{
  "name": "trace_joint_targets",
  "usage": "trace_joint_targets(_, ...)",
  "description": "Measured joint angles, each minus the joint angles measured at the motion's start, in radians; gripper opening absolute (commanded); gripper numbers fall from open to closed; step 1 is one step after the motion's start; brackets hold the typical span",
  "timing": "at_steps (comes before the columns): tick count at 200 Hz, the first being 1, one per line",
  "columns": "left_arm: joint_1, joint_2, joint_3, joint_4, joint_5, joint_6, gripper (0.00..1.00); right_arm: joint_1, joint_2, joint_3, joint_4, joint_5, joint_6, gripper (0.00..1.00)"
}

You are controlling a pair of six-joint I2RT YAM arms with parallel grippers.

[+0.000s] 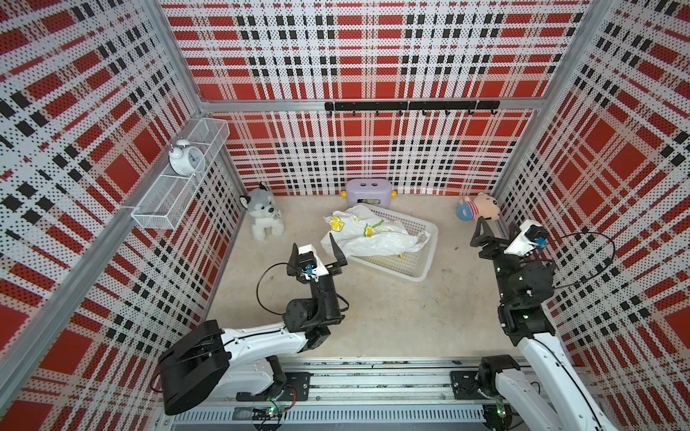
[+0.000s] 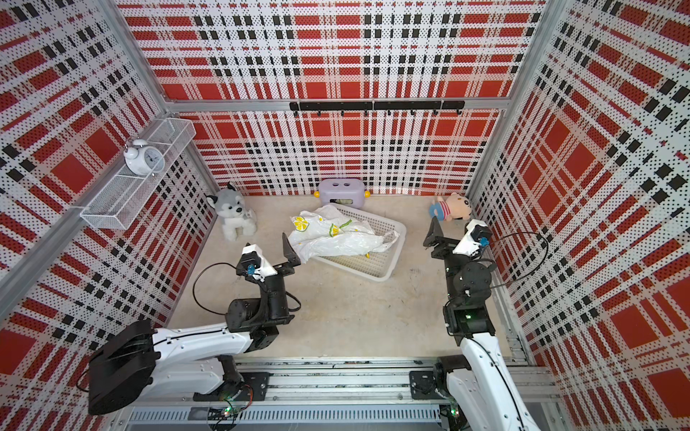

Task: Place the banana into a plastic bag & tie a knot
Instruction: Pick up the plastic bag from the basket.

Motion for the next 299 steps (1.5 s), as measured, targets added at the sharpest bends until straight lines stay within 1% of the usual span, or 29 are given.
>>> trace_joint_targets(21,-0.058,-0.011,0.101,-0.129,-0.034,-0.023,0.98,-0.002,0.041,0.079,-0.178,-0.039,0.045,1.00)
trace_joint_targets(31,-0.069,-0.022,0.146,-0.227,-0.029,-0.076,0.98,-0.009,0.074,0.091,-0.244,-0.064,0.072,1.00)
trace_joint_targets(43,-0.064,-0.034,0.206,-0.375,-0.003,-0.182,0.98,-0.018,0.108,0.092,-0.308,-0.094,0.105,1.00)
trace_joint_targets(54,-0.039,-0.038,0.289,-0.555,0.058,-0.291,0.98,-0.031,0.145,0.083,-0.357,-0.130,0.128,1.00)
trace_joint_targets(75,0.056,0.006,0.512,-0.900,0.233,-0.519,0.98,-0.047,0.166,0.051,-0.407,-0.194,0.176,1.00)
trace_joint_targets(89,0.095,0.072,0.666,-1.080,0.311,-0.608,0.98,-0.050,0.164,0.036,-0.409,-0.225,0.203,1.00)
trace_joint_targets(100,0.097,0.132,0.769,-1.200,0.352,-0.645,0.98,-0.051,0.164,0.029,-0.408,-0.245,0.220,1.00)
trace_joint_targets(128,0.072,0.332,0.984,-1.454,0.441,-0.662,0.98,-0.055,0.175,0.026,-0.408,-0.297,0.235,1.00)
trace_joint_targets(157,0.068,0.572,1.194,-1.695,0.538,-0.643,0.98,-0.057,0.211,0.027,-0.430,-0.320,0.235,1.00)
trace_joint_targets(192,0.072,0.838,1.485,-1.913,0.628,-0.605,0.98,-0.058,0.240,0.040,-0.481,-0.334,0.233,1.00)
trace_joint_targets(212,0.080,0.954,1.620,-1.999,0.674,-0.588,0.98,-0.059,0.241,0.047,-0.502,-0.340,0.230,1.00)
trace_joint_targets(234,0.094,1.030,1.696,-2.056,0.719,-0.573,0.98,-0.059,0.242,0.049,-0.514,-0.343,0.227,1.00)
trace_joint_targets(261,0.113,1.098,1.758,-2.089,0.742,-0.555,0.98,-0.059,0.242,0.049,-0.529,-0.354,0.227,1.00)
trace_joint_targets(299,0.141,1.156,1.779,-2.092,0.757,-0.538,0.98,-0.059,0.242,0.049,-0.543,-0.364,0.226,1.00)
